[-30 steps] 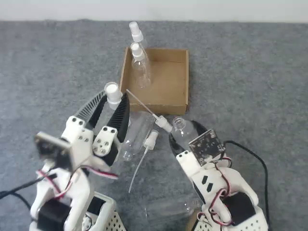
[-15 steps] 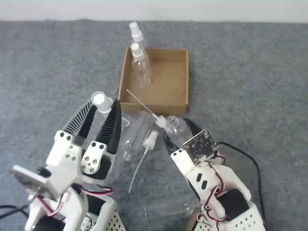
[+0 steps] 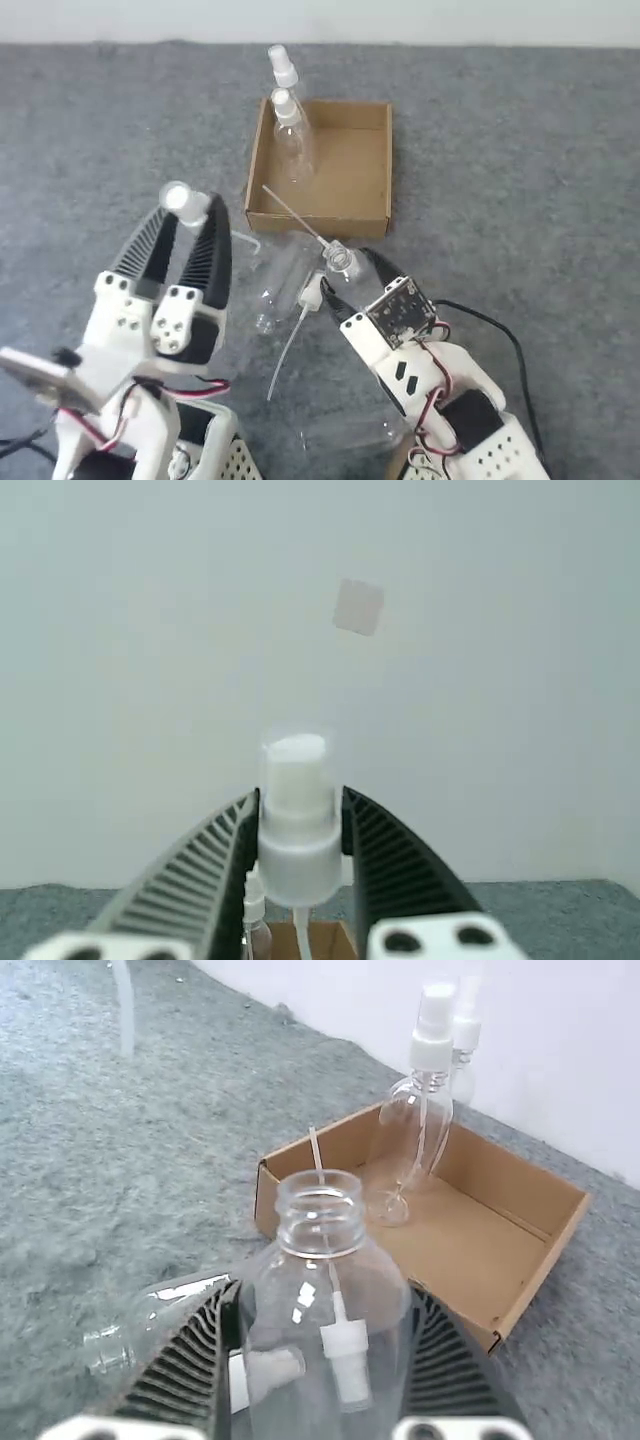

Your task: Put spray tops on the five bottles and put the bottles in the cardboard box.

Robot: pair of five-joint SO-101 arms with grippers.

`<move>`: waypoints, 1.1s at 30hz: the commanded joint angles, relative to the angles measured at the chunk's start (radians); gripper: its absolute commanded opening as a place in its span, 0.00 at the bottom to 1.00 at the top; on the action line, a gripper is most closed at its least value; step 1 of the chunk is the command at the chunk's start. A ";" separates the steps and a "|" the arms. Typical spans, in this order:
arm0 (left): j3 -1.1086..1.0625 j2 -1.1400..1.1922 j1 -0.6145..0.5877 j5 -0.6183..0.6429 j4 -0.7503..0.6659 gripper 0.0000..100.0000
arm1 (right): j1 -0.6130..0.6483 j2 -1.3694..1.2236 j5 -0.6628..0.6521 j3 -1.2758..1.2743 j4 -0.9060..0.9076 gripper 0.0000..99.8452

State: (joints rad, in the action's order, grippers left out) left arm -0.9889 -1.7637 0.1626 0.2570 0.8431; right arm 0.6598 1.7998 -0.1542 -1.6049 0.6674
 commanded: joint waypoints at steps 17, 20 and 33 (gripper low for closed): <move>-0.031 -0.003 -0.029 0.110 -0.094 0.01 | 0.105 0.015 -0.015 -0.063 -0.154 0.07; -0.039 -0.005 -0.029 0.158 -0.095 0.01 | 0.134 0.015 -0.017 -0.064 -0.153 0.07; -0.042 -0.005 0.097 0.163 -0.077 0.01 | 0.148 0.015 -0.015 -0.077 -0.163 0.07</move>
State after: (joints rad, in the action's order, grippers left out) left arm -1.0365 -1.7637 0.2117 0.4150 0.7802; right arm 0.7948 1.7998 -0.1542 -1.6571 0.5294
